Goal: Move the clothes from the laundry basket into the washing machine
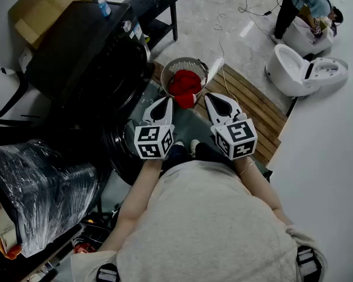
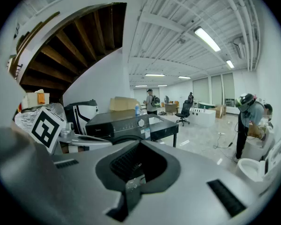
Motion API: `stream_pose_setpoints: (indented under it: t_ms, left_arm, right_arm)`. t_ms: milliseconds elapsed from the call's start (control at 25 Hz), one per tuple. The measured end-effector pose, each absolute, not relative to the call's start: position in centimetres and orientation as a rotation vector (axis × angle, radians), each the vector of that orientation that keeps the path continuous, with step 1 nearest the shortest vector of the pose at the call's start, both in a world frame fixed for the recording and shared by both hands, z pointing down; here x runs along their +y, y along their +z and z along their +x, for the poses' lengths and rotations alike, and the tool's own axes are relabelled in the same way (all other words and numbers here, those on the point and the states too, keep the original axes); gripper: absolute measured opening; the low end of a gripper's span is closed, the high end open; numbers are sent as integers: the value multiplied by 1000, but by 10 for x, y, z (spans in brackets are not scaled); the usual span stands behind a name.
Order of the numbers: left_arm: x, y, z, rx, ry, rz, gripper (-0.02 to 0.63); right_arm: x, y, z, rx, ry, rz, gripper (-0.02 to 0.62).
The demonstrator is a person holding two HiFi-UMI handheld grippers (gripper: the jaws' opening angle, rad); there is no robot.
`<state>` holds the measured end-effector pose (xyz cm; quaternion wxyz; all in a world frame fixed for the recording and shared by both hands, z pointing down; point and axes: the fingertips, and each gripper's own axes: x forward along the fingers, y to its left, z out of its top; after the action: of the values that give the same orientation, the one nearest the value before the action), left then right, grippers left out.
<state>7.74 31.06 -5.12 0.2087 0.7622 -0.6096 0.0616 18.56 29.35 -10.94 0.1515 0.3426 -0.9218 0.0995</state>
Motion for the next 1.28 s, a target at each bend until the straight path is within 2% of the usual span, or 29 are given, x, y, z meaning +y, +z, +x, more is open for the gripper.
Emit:
stream_pose_setpoints:
  t_ms: [720, 1280]
  left_arm:
    - [301, -49, 69, -1567, 150, 2220, 11]
    - [262, 1, 64, -1456, 243, 2153, 11]
  right_arm:
    - [283, -101, 165, -2665, 354, 1020, 9]
    - [236, -51, 153, -2582, 527, 969, 9]
